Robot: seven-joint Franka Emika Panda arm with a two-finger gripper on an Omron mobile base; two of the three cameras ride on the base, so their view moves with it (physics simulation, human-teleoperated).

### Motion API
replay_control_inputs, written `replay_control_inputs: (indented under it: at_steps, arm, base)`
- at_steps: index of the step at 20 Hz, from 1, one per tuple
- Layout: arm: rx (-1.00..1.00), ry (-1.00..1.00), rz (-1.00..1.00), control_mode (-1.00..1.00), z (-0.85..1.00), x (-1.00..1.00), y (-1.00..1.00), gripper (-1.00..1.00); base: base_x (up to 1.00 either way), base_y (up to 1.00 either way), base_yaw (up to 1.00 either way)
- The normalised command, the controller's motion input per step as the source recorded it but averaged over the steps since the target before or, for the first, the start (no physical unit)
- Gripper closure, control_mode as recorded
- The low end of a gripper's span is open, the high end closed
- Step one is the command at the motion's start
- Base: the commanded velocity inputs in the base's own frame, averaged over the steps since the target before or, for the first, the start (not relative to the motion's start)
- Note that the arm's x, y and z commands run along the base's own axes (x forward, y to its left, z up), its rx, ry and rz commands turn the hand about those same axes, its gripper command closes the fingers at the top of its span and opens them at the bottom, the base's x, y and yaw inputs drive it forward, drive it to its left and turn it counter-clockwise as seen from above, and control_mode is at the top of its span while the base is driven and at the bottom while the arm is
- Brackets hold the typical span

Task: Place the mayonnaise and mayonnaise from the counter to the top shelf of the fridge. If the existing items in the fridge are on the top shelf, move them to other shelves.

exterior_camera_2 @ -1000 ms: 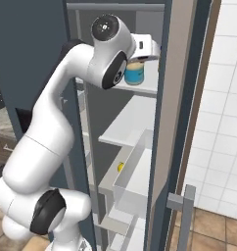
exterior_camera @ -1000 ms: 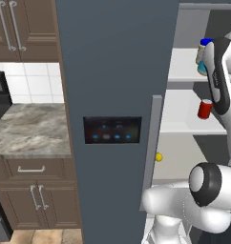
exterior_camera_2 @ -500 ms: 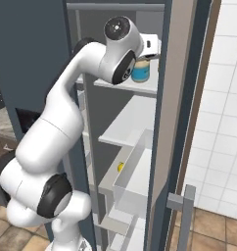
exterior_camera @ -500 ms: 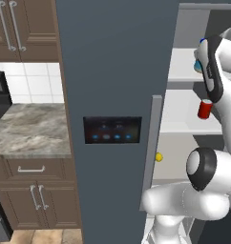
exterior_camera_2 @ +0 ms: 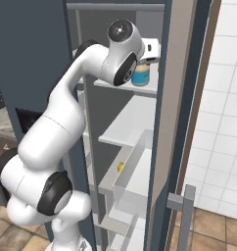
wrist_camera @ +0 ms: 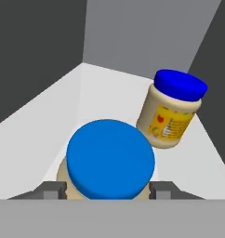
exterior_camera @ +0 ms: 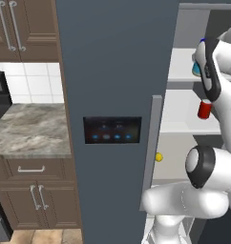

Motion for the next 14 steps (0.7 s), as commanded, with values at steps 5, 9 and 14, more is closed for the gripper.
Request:
replay_control_inputs:
  at_steps: [5,9,14]
  arm:
    - [0.0,0.0,0.0,-1.0,-0.01,0.47,0.0,1.0]
    - [0.0,0.0,0.0,-1.0,0.0,0.4,0.0,1.0]
    - [0.0,0.0,0.0,-1.0,0.0,0.21,0.0,-1.0]
  base:
    - [0.0,0.0,0.0]
    - [0.0,0.0,0.0]
    - [0.0,0.0,0.0]
